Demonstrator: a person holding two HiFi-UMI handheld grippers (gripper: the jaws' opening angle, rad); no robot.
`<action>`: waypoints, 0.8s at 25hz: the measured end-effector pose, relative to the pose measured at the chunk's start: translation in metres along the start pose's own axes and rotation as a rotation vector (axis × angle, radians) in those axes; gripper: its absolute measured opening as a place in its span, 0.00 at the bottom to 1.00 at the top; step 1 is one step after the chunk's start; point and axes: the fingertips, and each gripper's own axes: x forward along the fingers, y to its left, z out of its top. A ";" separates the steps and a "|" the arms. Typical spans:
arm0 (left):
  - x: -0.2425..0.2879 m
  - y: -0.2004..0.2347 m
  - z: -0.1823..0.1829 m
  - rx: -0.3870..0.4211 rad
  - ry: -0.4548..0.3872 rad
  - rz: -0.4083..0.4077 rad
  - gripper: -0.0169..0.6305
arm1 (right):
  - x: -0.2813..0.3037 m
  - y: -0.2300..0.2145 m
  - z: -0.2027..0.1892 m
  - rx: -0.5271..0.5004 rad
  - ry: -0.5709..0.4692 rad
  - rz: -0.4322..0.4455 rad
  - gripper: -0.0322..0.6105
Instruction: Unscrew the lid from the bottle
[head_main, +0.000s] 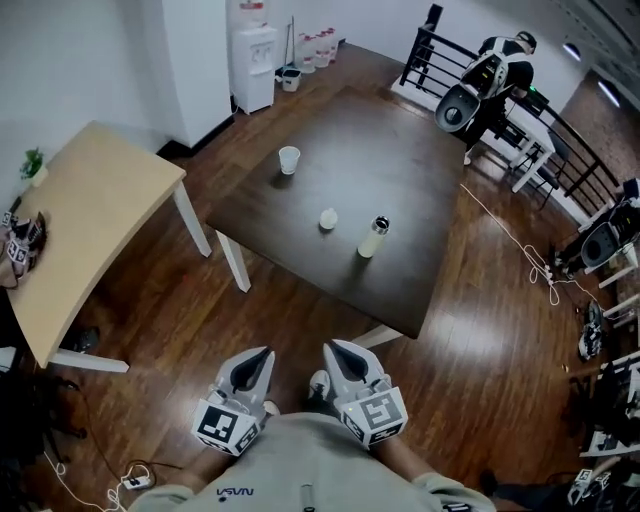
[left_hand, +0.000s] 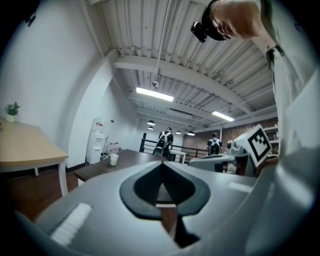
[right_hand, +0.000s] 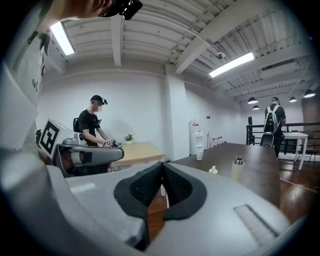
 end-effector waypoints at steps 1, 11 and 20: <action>-0.008 -0.001 0.000 -0.004 -0.008 -0.009 0.03 | -0.004 0.008 0.000 0.001 0.003 -0.013 0.05; -0.042 -0.018 -0.010 -0.023 -0.037 -0.088 0.03 | -0.036 0.053 -0.024 0.014 0.015 -0.084 0.05; -0.033 -0.037 -0.033 -0.018 -0.016 -0.130 0.03 | -0.055 0.055 -0.039 0.056 -0.047 -0.101 0.05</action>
